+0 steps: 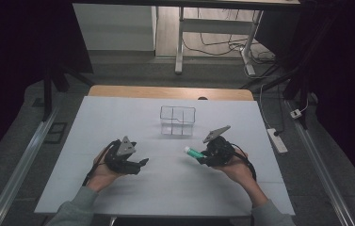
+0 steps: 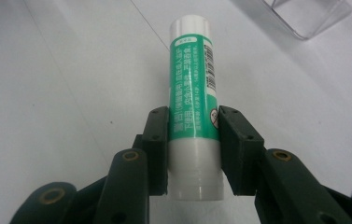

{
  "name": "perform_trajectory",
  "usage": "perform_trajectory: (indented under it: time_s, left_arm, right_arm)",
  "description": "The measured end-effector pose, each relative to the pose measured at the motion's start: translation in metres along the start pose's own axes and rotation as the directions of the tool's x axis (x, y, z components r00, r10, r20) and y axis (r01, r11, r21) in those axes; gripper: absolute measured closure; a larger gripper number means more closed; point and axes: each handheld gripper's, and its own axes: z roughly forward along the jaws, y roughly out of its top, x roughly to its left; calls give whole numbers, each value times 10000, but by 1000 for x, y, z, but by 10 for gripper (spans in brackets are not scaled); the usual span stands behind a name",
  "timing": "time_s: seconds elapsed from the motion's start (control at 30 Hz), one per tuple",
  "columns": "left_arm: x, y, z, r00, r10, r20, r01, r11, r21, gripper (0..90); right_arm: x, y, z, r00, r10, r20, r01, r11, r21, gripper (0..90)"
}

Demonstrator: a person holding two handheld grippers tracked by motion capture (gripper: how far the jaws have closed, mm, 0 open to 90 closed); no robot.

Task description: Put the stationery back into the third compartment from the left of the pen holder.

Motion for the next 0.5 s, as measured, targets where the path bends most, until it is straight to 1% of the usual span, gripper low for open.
perform_trajectory:
  time_s: [0.03,0.2,0.33,0.5]
  left_arm:
    - [0,0,0,10000,21,-1,-21,10000,-13,233]
    - [0,1,1,10000,11,-34,-11,10000,28,233]
    - [-2,2,1,10000,87,-11,-87,10000,2,233]
    - [-6,6,4,9996,251,93,-251,9997,-7,231]
  right_arm:
    - [0,2,1,10000,-68,-17,68,10000,-27,642]
    - [4,10,6,9999,-110,-105,109,9999,-71,643]
    - [7,16,11,9996,-199,-196,198,9998,-77,643]
    - [13,24,17,9982,-492,-330,491,9988,-43,644]
